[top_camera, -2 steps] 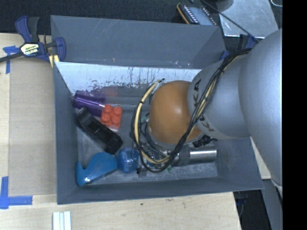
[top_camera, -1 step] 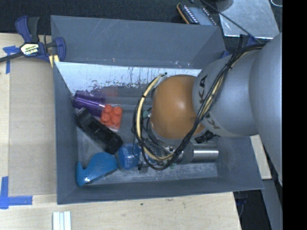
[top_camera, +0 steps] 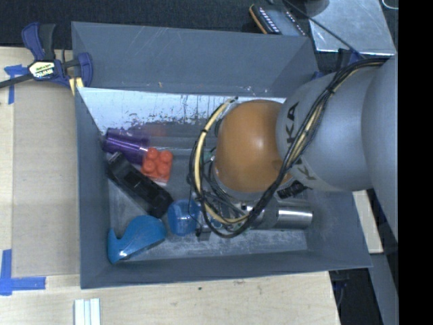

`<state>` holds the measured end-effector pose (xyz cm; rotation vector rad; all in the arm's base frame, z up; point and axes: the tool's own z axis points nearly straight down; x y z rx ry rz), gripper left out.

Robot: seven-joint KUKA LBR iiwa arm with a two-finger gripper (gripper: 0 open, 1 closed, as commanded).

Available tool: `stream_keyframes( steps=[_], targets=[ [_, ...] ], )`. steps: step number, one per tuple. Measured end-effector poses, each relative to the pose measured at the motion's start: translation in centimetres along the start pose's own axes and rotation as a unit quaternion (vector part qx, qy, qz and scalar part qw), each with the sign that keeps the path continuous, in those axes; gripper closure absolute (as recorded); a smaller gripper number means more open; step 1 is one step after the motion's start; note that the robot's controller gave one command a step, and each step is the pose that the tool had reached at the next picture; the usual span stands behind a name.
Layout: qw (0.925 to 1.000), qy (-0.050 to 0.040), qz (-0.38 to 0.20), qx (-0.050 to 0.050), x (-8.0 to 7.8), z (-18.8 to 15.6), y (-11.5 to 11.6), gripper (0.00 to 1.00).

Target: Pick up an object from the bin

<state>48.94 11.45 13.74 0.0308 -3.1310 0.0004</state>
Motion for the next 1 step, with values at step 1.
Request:
stream_keyframes(
  steps=[1],
  targets=[
    [1.0000, 0.0000, 0.000, 0.000, 0.00, -1.11, -0.02, 1.00]
  ],
)
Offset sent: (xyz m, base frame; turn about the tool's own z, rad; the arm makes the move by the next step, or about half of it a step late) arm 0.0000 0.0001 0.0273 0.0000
